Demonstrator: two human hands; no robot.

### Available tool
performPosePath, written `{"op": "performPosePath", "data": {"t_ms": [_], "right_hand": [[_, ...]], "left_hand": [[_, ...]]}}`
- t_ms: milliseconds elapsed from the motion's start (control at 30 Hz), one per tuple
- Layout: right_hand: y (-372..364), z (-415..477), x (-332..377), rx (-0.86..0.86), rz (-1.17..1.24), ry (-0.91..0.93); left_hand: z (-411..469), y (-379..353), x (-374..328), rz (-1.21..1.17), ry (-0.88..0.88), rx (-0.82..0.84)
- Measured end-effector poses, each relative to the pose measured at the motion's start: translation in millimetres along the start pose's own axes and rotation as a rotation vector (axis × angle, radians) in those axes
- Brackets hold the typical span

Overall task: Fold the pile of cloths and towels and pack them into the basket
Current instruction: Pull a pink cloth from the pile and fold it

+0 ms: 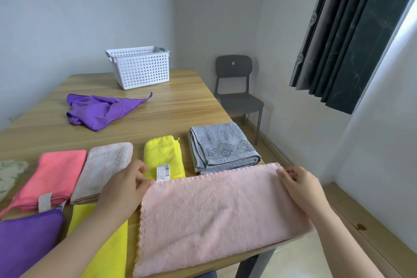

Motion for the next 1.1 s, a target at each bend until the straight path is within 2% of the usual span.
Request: {"op": "performPosePath", "data": {"t_ms": [100,167,267,367,433,567,700,767,833,967,1033,1100], "right_hand": [[1,-13,-15,0.03,-0.058,-0.045],[3,-21,-20,0.025,-0.094,-0.051],[13,-28,-16,-0.012,-0.091,-0.002],[30,-30,-4,-0.059,-0.087,0.048],[38,-30,-1,-0.061,-0.089,0.048],[39,-32,-3,-0.044,-0.115,0.026],[39,-39,2,-0.065,-0.106,0.048],[41,-41,8,-0.074,-0.088,0.073],[42,-41,15,-0.064,-0.086,0.092],[50,-44,41,-0.063,-0.097,0.182],[53,-48,60,-0.058,-0.071,0.232],[54,-54,81,-0.059,-0.023,0.285]], "left_hand": [[-13,9,-17,0.142,-0.083,-0.127],[-36,7,-44,0.026,-0.156,-0.146],[-69,-28,-82,-0.141,-0.163,0.071],[-90,-73,-80,0.115,-0.091,0.293],[-99,-86,-74,0.28,-0.118,0.387],[-102,-88,-66,0.396,-0.117,0.466],[-94,-74,-73,0.376,-0.052,0.397],[-86,-73,-78,0.378,-0.095,0.333],[-84,-81,-78,0.424,-0.127,0.367],[-83,-91,-70,0.399,-0.077,0.452],[-79,-83,-68,0.325,-0.076,0.384],[-75,-63,-72,0.119,-0.104,0.202]]}}
Point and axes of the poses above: each hand's wrist, its own z-axis towards the middle knuckle, its own y-axis out of the back of the hand, x = y × z, the point moved 8 cm from there along z, towards the middle knuckle, and after that the axes turned 1 degree about y, right-handed, at the moved point
